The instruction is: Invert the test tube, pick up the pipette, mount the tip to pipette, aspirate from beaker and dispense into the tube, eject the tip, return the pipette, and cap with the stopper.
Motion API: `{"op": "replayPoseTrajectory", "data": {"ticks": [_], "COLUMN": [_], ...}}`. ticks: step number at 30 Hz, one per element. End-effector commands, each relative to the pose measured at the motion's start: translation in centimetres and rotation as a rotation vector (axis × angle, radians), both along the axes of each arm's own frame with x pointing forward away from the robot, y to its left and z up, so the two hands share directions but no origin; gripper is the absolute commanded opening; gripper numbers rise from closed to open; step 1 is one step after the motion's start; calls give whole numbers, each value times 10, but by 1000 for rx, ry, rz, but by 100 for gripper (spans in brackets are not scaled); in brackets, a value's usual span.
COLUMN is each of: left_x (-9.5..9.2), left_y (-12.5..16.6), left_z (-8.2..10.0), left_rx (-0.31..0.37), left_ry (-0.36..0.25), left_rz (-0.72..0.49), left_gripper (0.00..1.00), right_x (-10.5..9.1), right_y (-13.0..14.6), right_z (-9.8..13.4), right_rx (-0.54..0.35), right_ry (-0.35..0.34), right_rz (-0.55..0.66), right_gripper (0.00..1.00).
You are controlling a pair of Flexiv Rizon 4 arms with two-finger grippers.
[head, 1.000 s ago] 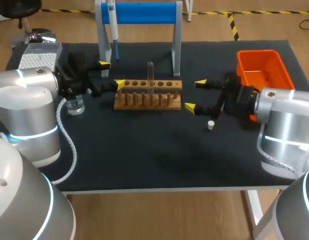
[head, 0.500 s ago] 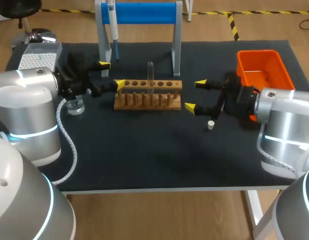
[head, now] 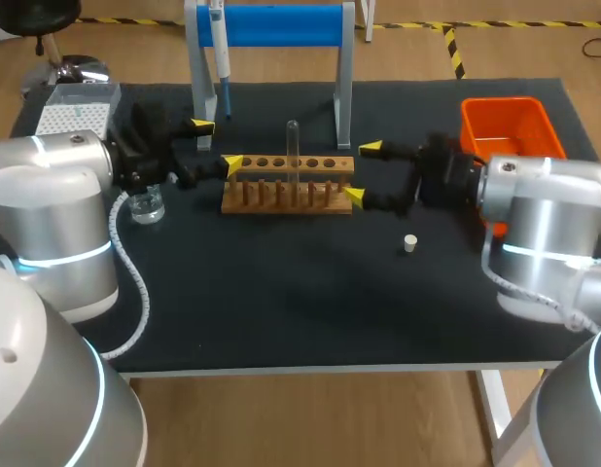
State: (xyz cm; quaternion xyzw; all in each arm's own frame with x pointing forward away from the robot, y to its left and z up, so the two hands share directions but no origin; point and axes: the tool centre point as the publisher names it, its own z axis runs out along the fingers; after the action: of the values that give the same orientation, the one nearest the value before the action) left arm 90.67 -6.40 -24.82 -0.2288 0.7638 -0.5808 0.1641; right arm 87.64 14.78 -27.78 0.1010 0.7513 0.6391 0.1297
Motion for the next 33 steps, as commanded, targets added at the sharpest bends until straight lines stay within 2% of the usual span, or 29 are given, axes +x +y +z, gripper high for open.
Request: {"op": "replayPoseTrajectory", "data": {"ticks": [1,6,15,22,33], "left_x": [0,0,0,0,0], "left_y": [-1,-1,-1,-1,-1], "left_z": [-1,-1,-1,-1,-1], "left_rx": [-1,-1,-1,-1,-1], "left_ry": [-2,-2,-2,-2,-2], "left_rz": [4,4,4,4,4], "left_gripper": [100,100,100,100,100], "right_x": [22,33,52,64,71], "right_y": [6,14,31,42,52], "right_z": [-5,-1,1,2,2], "right_rx": [30,83,121,109,96], "right_ry": [10,-29,15,34,54], "right_rz": [104,190,286,336,371], "right_gripper": [100,100,100,100,100]}}
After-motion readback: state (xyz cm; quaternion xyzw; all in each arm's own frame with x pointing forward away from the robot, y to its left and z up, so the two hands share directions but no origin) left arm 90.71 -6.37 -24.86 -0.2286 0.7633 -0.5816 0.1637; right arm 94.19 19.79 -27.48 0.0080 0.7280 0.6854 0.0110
